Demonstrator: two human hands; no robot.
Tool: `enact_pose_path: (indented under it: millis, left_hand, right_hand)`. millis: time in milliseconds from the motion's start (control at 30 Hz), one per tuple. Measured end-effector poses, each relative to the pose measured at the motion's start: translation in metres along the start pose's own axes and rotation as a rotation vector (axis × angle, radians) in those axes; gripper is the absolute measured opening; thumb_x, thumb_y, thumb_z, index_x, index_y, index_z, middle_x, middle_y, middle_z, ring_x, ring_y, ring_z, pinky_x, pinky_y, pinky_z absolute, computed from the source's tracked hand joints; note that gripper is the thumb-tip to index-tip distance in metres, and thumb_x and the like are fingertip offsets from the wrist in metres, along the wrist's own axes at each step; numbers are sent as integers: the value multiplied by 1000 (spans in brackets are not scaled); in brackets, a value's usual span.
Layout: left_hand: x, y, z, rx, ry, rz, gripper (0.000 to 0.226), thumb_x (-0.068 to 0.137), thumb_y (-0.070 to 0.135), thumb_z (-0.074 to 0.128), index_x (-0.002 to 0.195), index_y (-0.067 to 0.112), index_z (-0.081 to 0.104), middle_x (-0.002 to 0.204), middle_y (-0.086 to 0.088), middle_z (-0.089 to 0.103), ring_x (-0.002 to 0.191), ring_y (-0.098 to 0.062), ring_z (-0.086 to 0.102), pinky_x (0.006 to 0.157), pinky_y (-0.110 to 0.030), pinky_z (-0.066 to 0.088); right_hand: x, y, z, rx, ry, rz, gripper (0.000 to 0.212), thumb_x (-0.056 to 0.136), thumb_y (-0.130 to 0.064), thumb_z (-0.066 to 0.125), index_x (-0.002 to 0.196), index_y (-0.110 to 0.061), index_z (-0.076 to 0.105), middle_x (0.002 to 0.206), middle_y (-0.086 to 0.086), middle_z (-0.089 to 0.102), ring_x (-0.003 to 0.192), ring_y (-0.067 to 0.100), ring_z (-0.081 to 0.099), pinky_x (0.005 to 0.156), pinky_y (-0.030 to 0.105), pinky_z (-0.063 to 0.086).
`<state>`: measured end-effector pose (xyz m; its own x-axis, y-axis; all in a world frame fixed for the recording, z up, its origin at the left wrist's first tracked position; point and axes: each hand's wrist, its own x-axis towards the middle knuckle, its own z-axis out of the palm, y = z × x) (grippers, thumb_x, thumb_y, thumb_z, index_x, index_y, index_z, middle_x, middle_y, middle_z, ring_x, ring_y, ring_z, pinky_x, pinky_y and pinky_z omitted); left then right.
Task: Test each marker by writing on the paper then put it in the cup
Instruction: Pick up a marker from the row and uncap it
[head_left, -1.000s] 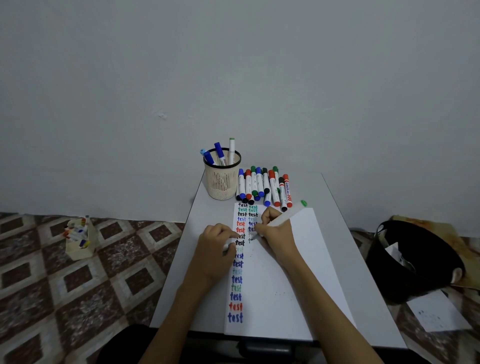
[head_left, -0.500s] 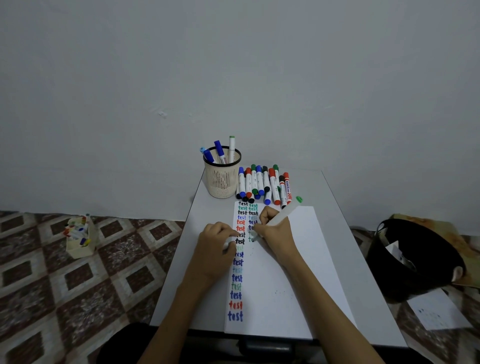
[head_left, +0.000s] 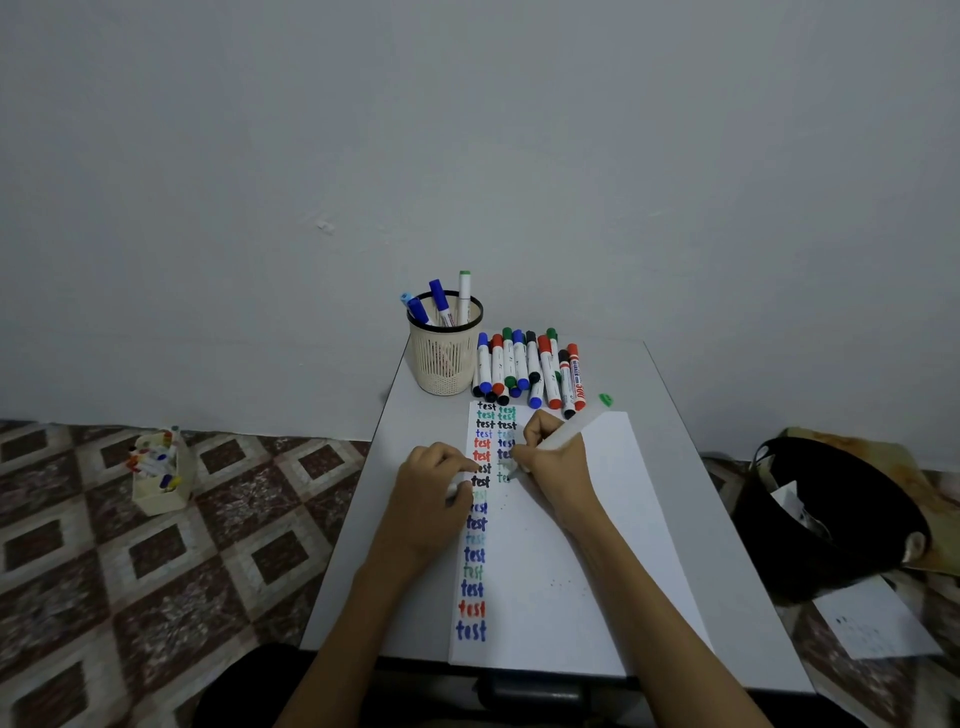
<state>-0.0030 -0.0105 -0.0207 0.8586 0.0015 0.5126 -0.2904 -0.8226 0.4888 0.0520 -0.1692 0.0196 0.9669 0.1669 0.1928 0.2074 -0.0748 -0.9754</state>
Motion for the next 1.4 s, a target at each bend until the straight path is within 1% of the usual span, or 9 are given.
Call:
enact_pose_path:
  millis: [400,633,767,867,933,1033,1167,1300,1400]
  left_hand:
    - [-1,1,-1,6,-15,-22,30,82,29,46,93,13,68,92,-4,64,83,-18,56,71,-31,52]
    - [-2,1,-1,0,0,-20,28,81,27,46,91,13,68,91,-4,64,81,-19,56,70,-36,53]
    - [-1,6,-6,39,34,-40,30,74,28,50,96,16,68,95,0,63,83,-16,53,69,-34,50]
    - [-2,11,-14,170,69,-100,41,66,34,48,103,25,64,99,7,58,86,-11,51,69,-28,36]
    - [-3,13,-15,178,54,-124,44,64,34,46,104,26,61,94,8,56,83,-12,51,68,-28,34]
    - [-3,13,-14,47,59,-158,41,65,26,44,101,19,61,81,5,56,73,-15,52,64,-32,41]
    - [-5,16,-17,-217,118,-200,34,77,4,61,109,15,60,94,2,62,85,-13,58,75,-29,51]
    - [-4,20,-27,-426,147,-331,24,79,9,69,102,13,65,94,5,68,85,1,63,72,-10,49]
    - [-5,21,-30,-485,141,-346,20,78,10,71,98,11,69,92,6,70,81,2,64,68,-8,47]
  right_hand:
    - [0,2,2,17,40,-34,39,77,21,54,62,-10,36,57,3,38,51,1,39,56,10,45]
    - [2,5,1,26,-26,11,42,73,23,53,57,-12,36,46,-13,40,45,-1,40,50,11,39]
    - [3,6,-5,220,61,47,38,75,21,56,61,-10,38,54,2,39,45,7,38,44,19,38]
    - [6,8,-11,417,130,80,33,79,1,72,67,-11,44,58,10,45,44,13,38,42,23,36]
    - [6,7,-14,491,134,96,30,75,-8,76,70,-12,47,65,13,49,50,16,41,43,21,36]
    - [7,9,-16,603,105,118,23,73,-5,75,75,-11,53,69,9,56,60,19,48,48,18,43]
    - [6,4,-13,775,11,163,5,88,2,58,88,1,62,89,23,67,75,30,67,58,31,58]
    - [2,-1,-12,719,10,193,17,95,-12,53,81,-3,56,59,10,61,46,18,59,43,25,51]
    - [1,3,-13,627,1,141,22,94,-15,55,76,-3,52,49,9,55,39,16,51,40,22,45]
